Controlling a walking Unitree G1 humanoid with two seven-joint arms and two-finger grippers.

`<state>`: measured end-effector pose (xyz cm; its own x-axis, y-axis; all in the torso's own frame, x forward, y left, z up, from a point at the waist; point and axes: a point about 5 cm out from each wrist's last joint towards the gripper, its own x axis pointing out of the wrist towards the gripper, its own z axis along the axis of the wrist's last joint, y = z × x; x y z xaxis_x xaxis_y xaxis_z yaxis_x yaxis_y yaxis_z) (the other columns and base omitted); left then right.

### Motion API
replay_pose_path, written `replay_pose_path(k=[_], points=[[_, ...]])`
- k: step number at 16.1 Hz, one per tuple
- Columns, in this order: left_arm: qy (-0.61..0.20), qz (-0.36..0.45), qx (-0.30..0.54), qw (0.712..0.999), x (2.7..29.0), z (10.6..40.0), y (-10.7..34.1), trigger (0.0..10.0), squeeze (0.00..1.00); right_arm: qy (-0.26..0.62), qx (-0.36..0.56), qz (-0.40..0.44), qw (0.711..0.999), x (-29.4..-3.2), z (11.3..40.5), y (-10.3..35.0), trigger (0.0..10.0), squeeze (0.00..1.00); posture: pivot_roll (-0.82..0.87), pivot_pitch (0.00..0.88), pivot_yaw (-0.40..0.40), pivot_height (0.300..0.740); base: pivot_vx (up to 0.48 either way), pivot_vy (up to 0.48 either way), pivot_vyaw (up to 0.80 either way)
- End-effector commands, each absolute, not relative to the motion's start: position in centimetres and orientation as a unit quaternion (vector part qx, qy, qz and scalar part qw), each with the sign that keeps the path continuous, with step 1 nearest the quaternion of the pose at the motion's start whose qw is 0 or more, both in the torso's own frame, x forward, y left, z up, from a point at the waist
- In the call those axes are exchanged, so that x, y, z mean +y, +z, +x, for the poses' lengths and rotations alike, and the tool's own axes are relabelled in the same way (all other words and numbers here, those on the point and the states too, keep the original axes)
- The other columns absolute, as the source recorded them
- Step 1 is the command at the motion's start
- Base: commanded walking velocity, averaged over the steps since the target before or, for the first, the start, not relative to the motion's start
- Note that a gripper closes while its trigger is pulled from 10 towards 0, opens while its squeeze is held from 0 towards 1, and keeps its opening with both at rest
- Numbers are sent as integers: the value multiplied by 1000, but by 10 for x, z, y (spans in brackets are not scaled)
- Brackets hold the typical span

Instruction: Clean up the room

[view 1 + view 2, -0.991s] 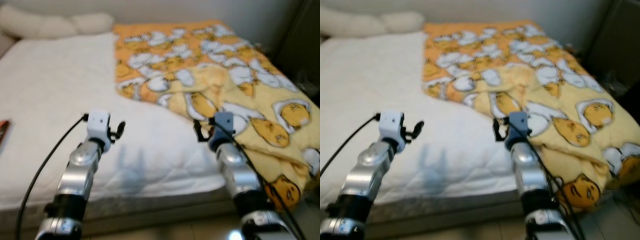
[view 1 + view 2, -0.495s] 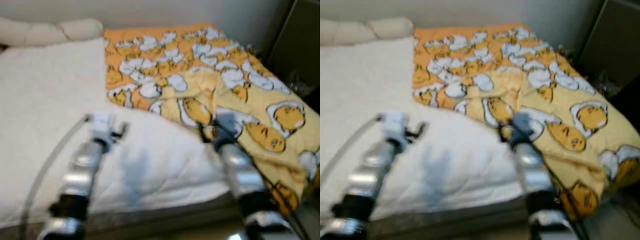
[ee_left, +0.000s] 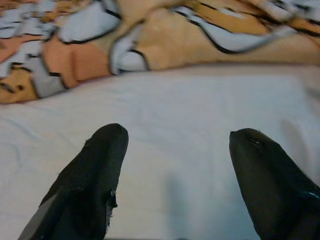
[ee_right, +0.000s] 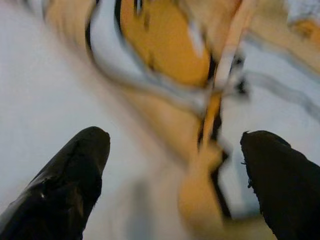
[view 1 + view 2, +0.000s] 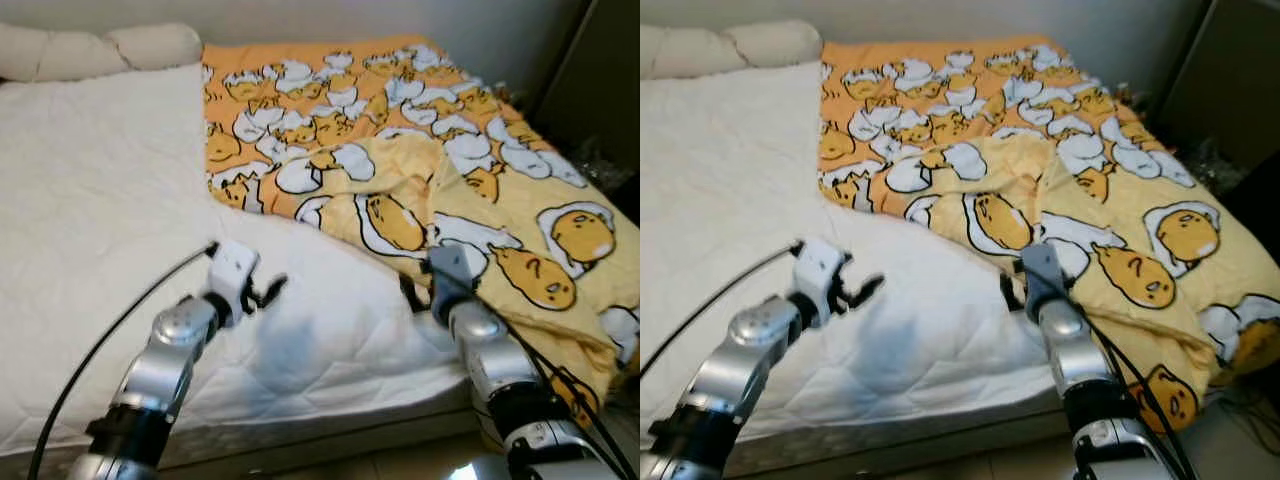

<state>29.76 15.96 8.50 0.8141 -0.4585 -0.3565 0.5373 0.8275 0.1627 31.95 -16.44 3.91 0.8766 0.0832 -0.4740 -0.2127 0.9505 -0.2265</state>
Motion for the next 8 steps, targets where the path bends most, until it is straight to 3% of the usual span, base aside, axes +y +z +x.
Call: replay_pose_path(k=[1, 4, 6, 8], points=[[-284, 138, 145, 938, 158, 298, 94, 10000, 0, 98, 238, -176, 950, -158, 327, 44, 10000, 1000, -9, 0, 8, 740, 0, 0, 0], [-319, 144, 161, 923, 156, 296, 95, 10000, 0, 91, 246, -253, 931, -167, 334, 41, 10000, 1000, 6, 0, 9, 740, 0, 0, 0], [-335, 152, 166, 915, 154, 297, 98, 10000, 0, 100, 232, -311, 916, -170, 341, 46, 10000, 0, 38, 0, 3, 740, 0, 0, 0], [-344, 152, 168, 911, 151, 297, 102, 10000, 0, 104, 230, -351, 902, -174, 345, 49, 10000, 0, 62, 0, -9, 740, 0, 0, 0]])
